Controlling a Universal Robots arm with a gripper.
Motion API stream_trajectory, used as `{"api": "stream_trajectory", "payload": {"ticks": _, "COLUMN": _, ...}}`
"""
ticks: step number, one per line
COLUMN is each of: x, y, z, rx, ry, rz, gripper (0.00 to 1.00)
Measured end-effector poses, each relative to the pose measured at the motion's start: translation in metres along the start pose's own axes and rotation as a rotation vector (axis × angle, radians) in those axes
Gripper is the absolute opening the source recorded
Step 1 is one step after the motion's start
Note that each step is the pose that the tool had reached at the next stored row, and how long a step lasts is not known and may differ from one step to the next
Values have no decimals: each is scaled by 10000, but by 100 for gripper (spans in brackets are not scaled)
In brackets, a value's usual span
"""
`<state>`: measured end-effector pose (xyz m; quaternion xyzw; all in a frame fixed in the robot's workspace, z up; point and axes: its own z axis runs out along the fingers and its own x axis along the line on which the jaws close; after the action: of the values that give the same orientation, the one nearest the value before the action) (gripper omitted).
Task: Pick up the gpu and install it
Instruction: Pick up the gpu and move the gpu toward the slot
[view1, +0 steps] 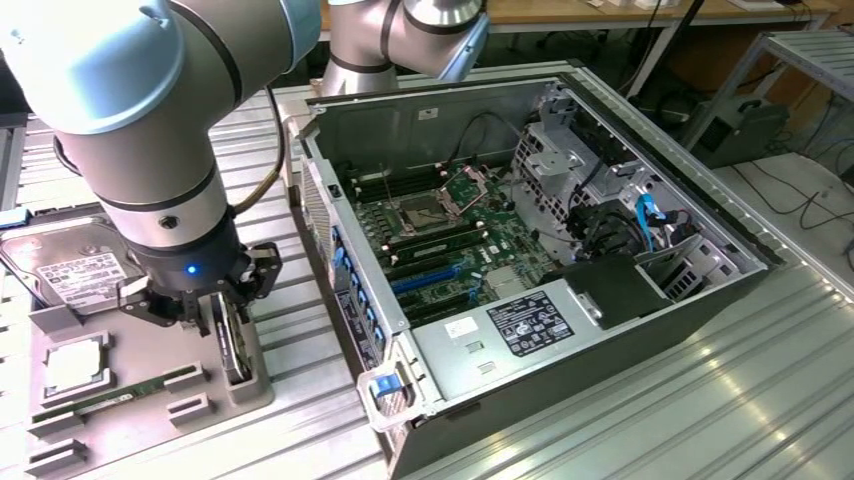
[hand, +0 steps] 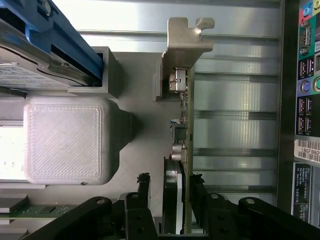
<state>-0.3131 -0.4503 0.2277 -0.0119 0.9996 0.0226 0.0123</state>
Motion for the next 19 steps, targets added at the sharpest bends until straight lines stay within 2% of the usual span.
{"api": "stream_trajectory", "payload": {"ticks": 3, "x": 0, "y": 0, "z": 0, "rx": 0, "ry": 0, "rz": 0, "gripper": 44}}
{"api": "stream_trajectory", "payload": {"ticks": 4, "x": 0, "y": 0, "z": 0, "rx": 0, "ry": 0, "rz": 0, "gripper": 36}}
{"api": "stream_trajectory", "payload": {"ticks": 15, "x": -50, "y": -2, "z": 3, "rx": -5, "ry": 5, "rz": 0, "gripper": 36}}
{"api": "stream_trajectory", "payload": {"ticks": 19, "x": -74, "y": -7, "z": 4, "rx": -28, "ry": 14, "rz": 3, "gripper": 36}}
